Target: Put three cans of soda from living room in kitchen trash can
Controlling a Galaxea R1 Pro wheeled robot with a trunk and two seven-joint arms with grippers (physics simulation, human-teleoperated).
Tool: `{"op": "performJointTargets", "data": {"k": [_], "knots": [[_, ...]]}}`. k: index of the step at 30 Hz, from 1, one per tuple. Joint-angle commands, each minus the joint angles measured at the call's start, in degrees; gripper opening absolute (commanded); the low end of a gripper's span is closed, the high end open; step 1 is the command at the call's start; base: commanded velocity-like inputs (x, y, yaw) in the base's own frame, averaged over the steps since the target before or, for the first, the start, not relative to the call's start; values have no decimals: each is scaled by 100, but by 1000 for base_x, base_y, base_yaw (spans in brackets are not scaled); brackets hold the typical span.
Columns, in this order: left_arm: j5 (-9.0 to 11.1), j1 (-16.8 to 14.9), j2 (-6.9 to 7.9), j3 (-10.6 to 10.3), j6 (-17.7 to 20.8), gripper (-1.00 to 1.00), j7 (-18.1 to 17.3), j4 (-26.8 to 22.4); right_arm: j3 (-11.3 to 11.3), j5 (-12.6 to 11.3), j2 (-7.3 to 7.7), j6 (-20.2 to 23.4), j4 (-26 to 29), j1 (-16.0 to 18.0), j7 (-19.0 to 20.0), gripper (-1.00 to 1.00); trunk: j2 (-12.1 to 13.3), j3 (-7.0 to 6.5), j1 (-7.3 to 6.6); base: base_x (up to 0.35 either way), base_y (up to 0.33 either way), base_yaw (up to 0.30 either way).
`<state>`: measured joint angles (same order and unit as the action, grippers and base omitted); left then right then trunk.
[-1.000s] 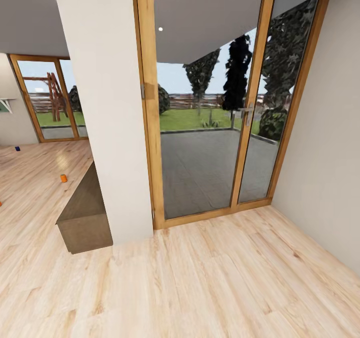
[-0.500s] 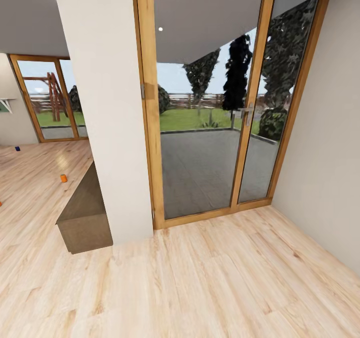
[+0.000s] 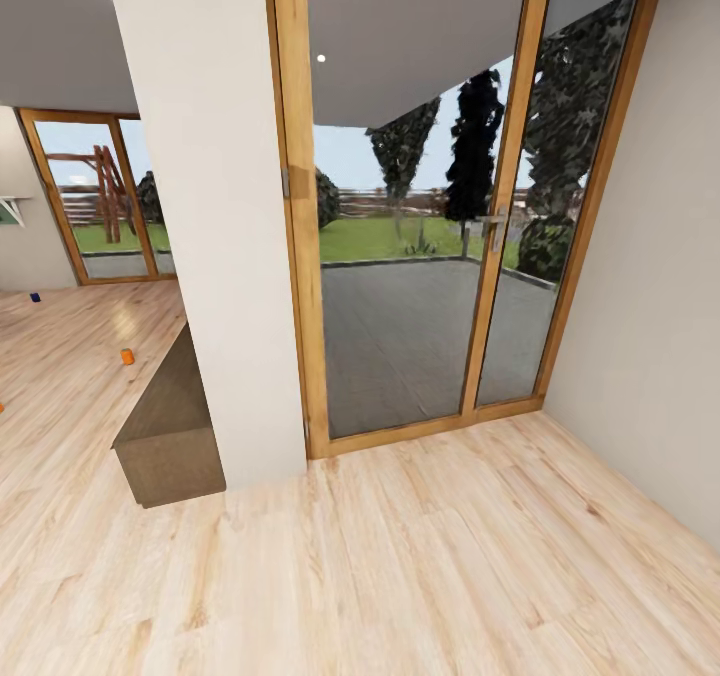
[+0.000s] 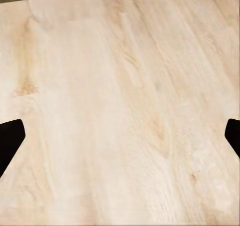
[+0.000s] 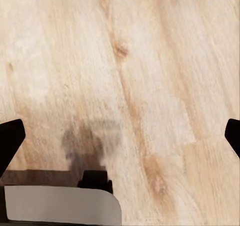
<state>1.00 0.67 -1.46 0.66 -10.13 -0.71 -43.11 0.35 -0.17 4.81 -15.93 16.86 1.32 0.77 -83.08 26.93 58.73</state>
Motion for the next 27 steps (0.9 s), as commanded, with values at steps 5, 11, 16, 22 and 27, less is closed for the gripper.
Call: {"op": "performJointTargets", "data": {"k": [5,11,16,22,27], "knots": [[4,362,8,9,-1,100,0,-914,-20,-1,20,-40,400,0,325,100,0,0,0,0,0,0],[5,558,20,11,-8,100,0,-1481,-50,-30,169,-53,878,-2,634,100,0,0,0,0,0,0],[6,632,31,-5,-26,100,0,-1911,-71,-51,308,-58,1369,-1,829,100,0,0,0,0,0,0],[6,646,36,-20,-23,100,0,-2339,-71,-59,331,-56,2028,-2,877,100,0,0,0,0,0,0],[6,653,5,-28,-11,100,7,-3219,-57,-62,336,38,3371,-11,898,100,0,0,0,0,0,0]]}}
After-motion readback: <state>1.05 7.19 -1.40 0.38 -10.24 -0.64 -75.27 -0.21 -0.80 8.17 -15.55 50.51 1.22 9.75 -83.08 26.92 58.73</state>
